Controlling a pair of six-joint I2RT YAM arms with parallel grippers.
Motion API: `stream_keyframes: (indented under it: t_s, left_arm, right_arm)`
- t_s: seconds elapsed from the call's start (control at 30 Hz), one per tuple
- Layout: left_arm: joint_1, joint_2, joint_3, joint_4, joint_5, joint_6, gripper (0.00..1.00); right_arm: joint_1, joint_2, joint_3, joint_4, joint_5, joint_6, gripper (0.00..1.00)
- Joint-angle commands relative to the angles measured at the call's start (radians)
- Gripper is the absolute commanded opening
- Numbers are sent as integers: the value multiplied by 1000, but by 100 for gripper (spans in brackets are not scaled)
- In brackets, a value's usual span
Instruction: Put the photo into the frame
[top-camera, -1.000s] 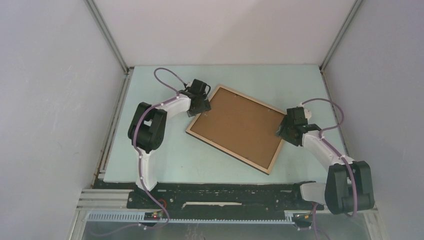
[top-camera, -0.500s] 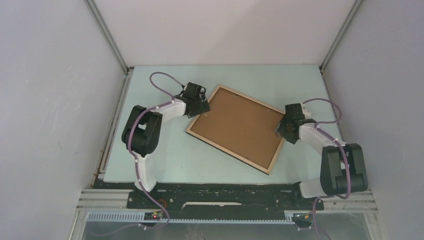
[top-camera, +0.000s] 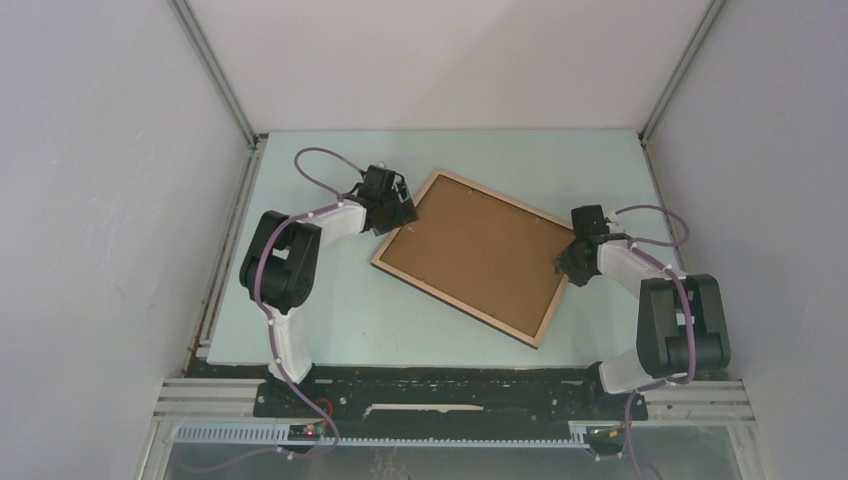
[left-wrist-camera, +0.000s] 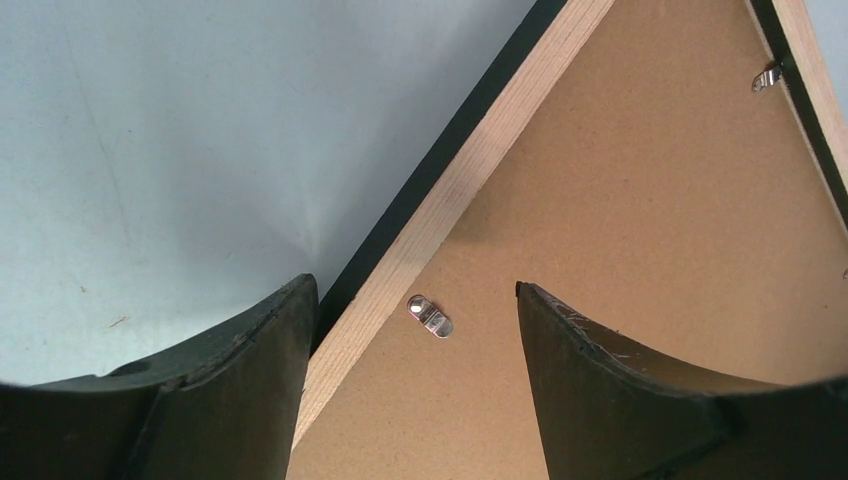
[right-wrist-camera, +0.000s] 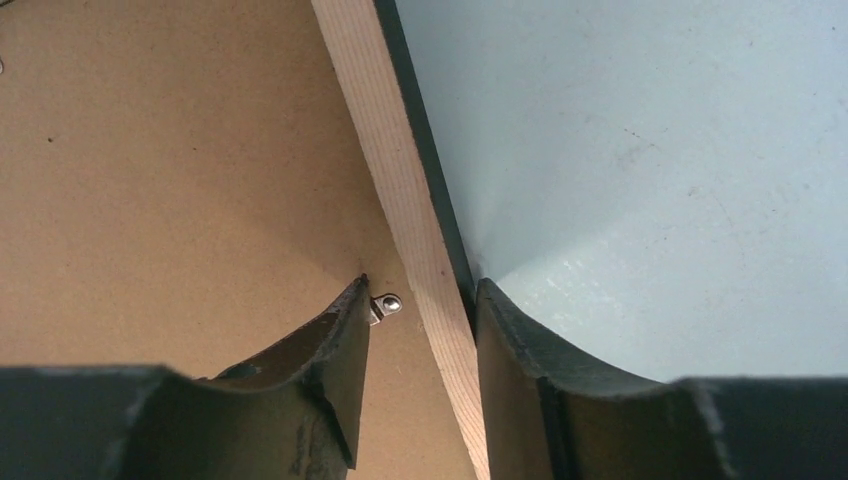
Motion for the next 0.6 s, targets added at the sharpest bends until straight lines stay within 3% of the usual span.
stream_keyframes:
  t_s: [0.0, 0.23, 0.4, 0.57]
  left_arm:
    - [5, -66, -41, 51, 36, -17, 75]
    - [21, -66, -76, 66, 94, -69, 75]
    - [66, -74, -217, 190, 323, -211, 74]
    - [59, -173, -450, 409, 439, -307, 74]
  right_arm:
    - [8, 43, 19, 32, -40, 36, 43]
    - [14, 67, 61, 71, -212, -175, 37]
    - [10, 109, 110, 57, -355, -329, 36]
    - [9, 95, 126, 62, -406, -380, 50]
